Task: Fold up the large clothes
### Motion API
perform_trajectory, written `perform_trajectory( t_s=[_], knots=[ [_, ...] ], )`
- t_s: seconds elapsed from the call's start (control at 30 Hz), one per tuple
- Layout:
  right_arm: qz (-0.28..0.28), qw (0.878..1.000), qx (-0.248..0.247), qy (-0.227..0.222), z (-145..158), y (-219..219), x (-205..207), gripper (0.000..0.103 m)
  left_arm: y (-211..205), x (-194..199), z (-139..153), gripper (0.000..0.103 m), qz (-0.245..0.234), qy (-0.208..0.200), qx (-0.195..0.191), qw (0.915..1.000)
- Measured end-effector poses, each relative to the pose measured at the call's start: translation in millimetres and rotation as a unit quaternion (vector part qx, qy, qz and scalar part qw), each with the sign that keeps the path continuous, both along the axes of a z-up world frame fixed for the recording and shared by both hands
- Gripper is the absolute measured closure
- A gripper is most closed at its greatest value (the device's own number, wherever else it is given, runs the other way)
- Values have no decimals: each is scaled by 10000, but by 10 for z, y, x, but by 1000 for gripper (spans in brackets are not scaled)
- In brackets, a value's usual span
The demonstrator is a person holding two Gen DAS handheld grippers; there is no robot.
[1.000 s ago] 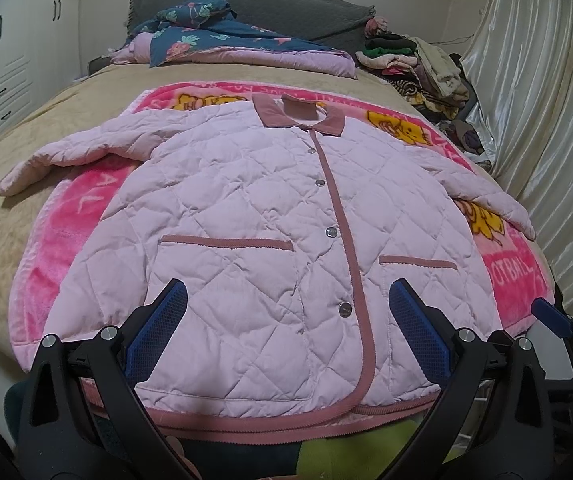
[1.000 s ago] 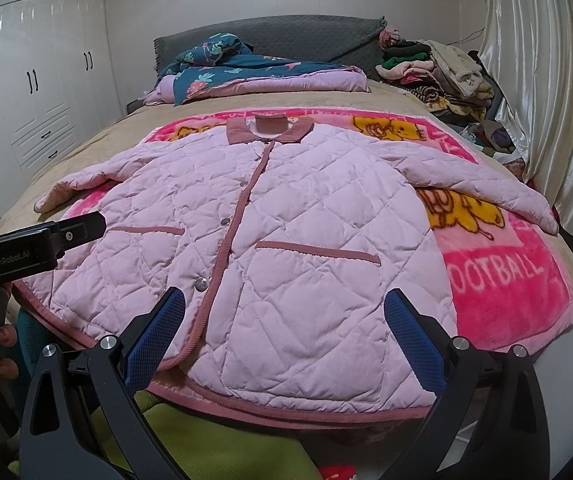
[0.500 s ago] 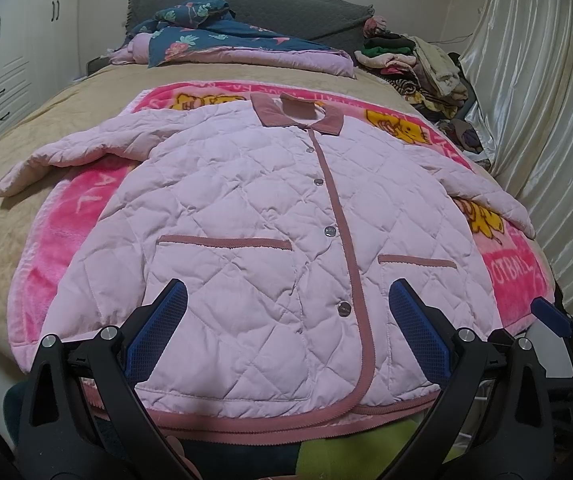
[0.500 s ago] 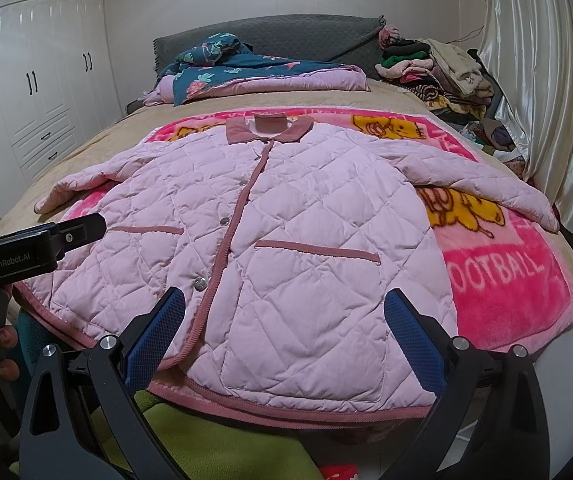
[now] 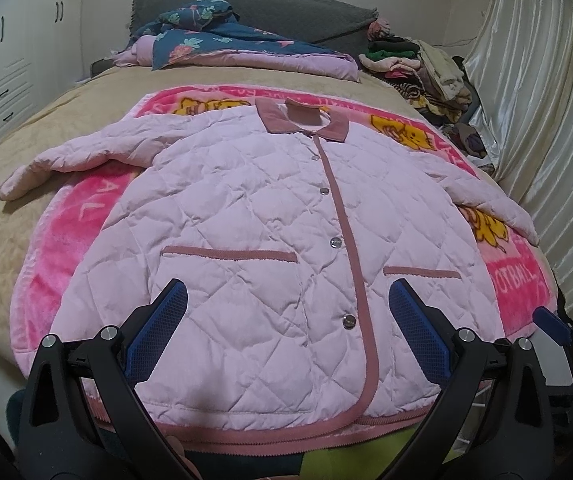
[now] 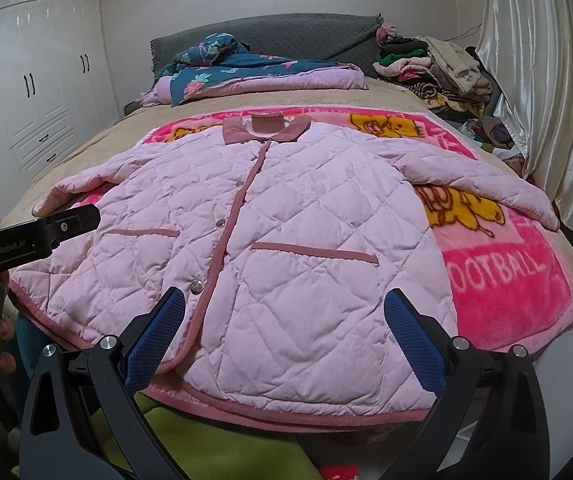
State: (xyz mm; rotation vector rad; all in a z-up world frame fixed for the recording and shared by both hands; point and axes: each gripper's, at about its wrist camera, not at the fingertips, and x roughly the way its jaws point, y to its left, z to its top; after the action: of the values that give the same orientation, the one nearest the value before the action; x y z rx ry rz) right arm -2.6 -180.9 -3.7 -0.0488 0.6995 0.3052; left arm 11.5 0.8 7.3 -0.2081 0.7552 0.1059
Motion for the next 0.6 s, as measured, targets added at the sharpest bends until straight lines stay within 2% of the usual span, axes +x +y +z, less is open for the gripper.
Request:
perform_trajectory(
  t_s=[0.33,0.6],
  knots=[
    [46,9999,-81,-75,110,7,127,4,34,224,-27,8,-12,205,-65,9998],
    [33,9999,-103,-70,191,-22,463,4,25,524,16,8,-43,257,-52,9996]
  ],
)
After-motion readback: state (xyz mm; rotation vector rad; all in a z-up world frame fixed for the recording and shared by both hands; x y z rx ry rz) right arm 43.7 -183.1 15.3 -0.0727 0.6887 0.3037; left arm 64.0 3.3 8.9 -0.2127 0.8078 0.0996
